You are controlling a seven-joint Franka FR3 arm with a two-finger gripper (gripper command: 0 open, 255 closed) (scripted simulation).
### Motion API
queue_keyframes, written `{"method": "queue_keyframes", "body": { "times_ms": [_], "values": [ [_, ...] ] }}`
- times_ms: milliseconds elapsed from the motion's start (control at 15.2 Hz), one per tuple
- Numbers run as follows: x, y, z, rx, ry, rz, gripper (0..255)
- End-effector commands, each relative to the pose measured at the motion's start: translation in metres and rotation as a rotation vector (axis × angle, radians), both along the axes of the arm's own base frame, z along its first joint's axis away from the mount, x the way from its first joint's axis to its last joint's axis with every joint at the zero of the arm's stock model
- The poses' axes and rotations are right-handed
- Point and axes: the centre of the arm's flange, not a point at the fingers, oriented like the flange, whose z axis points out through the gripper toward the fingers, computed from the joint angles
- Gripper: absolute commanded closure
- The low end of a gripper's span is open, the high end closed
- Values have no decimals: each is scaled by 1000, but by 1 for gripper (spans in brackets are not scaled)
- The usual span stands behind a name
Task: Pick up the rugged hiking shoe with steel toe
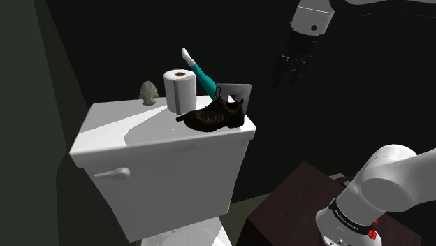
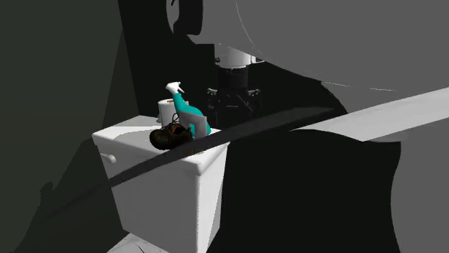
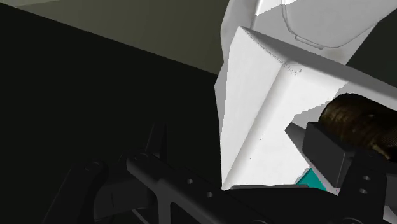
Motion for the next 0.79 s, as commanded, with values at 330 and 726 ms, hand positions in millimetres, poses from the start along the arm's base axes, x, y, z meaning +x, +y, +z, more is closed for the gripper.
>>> {"method": "queue_keyframes", "body": {
  "times_ms": [330, 726],
  "values": [
    [33, 87, 10, 16, 24, -127, 0],
    [71, 156, 17, 28, 44, -232, 0]
  ]
}}
